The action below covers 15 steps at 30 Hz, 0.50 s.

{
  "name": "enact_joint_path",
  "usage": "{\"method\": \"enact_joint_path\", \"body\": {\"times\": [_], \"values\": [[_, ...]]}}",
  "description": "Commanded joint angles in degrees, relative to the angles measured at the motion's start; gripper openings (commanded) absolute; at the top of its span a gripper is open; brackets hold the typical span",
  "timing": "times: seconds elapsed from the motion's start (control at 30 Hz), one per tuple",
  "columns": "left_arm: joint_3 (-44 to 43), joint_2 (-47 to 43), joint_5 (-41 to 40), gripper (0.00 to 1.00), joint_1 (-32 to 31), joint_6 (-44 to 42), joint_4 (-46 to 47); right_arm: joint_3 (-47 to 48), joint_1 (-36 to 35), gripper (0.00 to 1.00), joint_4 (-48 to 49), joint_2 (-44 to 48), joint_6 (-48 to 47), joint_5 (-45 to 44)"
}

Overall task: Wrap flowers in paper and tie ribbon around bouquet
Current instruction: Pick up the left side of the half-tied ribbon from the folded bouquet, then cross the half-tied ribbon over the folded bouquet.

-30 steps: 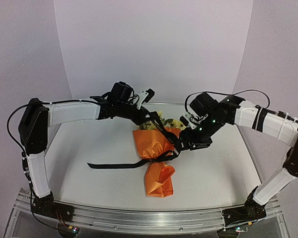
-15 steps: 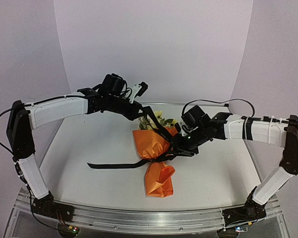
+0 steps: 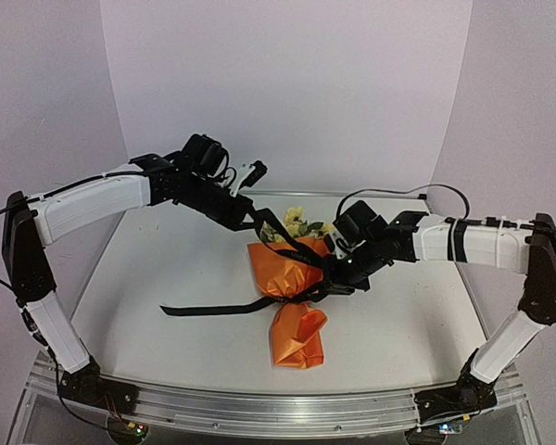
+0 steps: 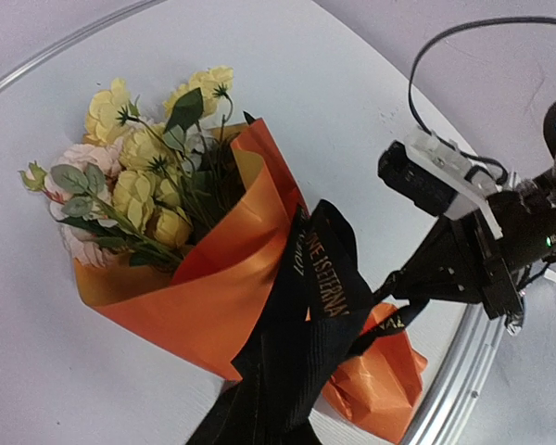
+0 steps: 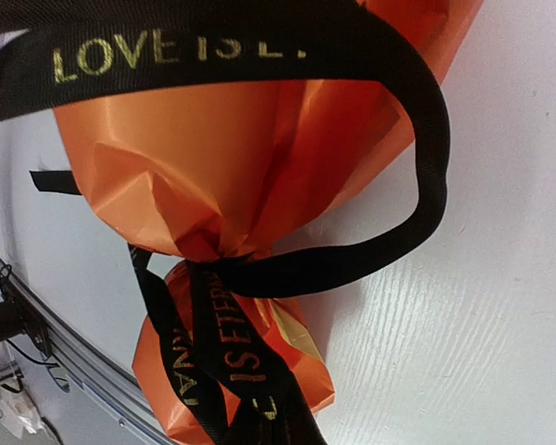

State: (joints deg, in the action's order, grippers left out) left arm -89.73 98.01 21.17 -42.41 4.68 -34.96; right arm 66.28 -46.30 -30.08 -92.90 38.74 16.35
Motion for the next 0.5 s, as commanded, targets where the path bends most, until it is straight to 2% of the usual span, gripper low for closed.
{"method": "enact_joint_path", "body": {"times": [0.0,0.3,0.4,0.47], "values": [[-0.28,-6.35,9.29,0.0,0.0,4.35,-6.82,7.24,0.85,0.0,-4.36,-1.32,-7.73,-0.64],[6.12,-12.55,27.54,0.0,-0.46,12.28,-4.52,13.15,2.31,0.0,-6.19,-4.89,-11.3,1.39],[7.9,-12.34,32.22,0.0,-1.96,16.42,2.05,14.25,2.68,0.0,-6.25,-6.54,-10.42,2.28],[10.34,-12.99,36.24,0.0,-2.68,22.08,10.15,16.26,2.6,0.0,-6.2,-8.5,-8.49,4.24]]}}
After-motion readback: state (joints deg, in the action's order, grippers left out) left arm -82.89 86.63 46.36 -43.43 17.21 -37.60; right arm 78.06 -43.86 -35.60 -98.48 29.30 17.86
